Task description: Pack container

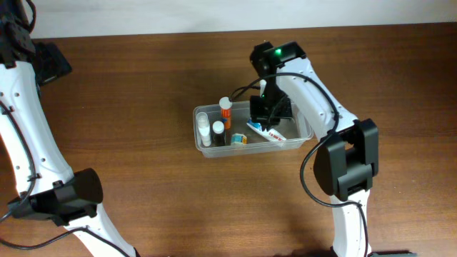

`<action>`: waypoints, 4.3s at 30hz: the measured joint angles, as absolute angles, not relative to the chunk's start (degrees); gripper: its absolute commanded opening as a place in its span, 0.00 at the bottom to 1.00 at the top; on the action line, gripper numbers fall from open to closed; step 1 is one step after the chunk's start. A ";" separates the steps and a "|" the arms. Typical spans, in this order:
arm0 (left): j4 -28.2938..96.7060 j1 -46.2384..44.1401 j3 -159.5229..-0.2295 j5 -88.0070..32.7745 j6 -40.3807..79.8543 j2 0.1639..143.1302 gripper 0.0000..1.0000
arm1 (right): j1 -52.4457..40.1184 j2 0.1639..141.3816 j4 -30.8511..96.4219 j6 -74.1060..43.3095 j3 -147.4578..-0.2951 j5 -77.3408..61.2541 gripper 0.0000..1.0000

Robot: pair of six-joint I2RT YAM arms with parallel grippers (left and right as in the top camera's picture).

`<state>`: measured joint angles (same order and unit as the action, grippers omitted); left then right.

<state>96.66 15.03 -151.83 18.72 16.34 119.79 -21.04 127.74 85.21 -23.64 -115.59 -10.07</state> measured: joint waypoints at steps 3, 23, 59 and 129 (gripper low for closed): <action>96.66 15.03 -151.83 18.72 16.34 119.79 1.00 | -21.54 127.74 84.49 -25.61 -115.59 -8.97 0.04; 96.66 15.03 -151.83 18.72 16.34 119.79 1.00 | -21.58 127.74 75.61 -30.09 -108.64 -7.35 0.04; 96.66 15.03 -151.83 18.72 16.34 119.79 1.00 | -18.85 127.04 66.89 -19.99 -107.79 10.98 0.04; 96.66 15.03 -151.83 18.70 16.34 119.79 1.00 | -15.38 110.69 81.03 -6.61 -142.43 -1.32 0.04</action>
<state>96.66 15.03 -151.83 18.70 16.34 119.79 -15.38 110.69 81.03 -6.61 -142.43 -1.32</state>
